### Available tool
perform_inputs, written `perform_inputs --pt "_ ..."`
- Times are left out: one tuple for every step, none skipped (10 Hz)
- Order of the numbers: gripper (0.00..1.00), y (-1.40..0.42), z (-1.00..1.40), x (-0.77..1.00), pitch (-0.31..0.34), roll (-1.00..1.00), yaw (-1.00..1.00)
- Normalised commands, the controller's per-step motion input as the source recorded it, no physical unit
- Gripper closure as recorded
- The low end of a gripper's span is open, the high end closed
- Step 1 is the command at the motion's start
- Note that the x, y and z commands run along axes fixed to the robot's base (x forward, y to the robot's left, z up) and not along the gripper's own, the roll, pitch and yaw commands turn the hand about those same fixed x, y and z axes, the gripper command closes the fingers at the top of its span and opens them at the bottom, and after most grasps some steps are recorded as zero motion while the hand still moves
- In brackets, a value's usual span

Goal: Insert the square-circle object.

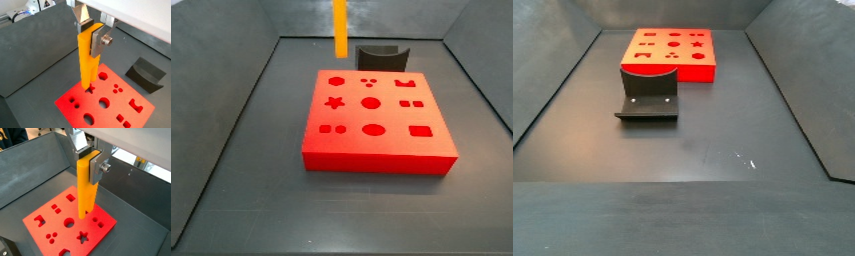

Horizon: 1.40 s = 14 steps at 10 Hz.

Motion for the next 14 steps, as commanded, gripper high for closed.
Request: perform_inputs --pt "1.00 -0.14 -0.01 0.00 0.003 0.04 -0.09" --pt "1.00 -0.36 -0.21 -0.11 0.020 0.05 -0.73" --pt "1.00 -0.26 -0.25 0.00 0.000 0.00 -0.90" --pt "1.00 -0.22 -0.29 0.00 0.000 0.00 -0.93" --pt "1.00 -0.13 -0.36 0.00 -0.019 0.00 -1.00" --pt "1.00 -0.07 -0.42 0.00 0.000 0.00 -1.00" --pt "1.00 -0.04 -0.52 0.00 0.020 0.00 -1.00" --pt "1.00 -0.07 -0.45 0.00 0.000 0.09 -0.93" --pt "1.00 -0.05 -0.48 0.00 0.000 0.11 -1.00" --pt "1.00 -0.06 -0.45 0.00 0.000 0.10 -1.00" --pt "1.00 -0.09 -0.13 -0.01 0.083 0.17 -0.85" --pt "1.00 -0.05 0.00 -0.14 0.110 0.19 -0.93" --pt "1.00 -0.05 0.00 -0.13 0.079 0.18 -0.95" --pt "1.00 -0.04 -0.11 0.00 0.000 0.01 -1.00"
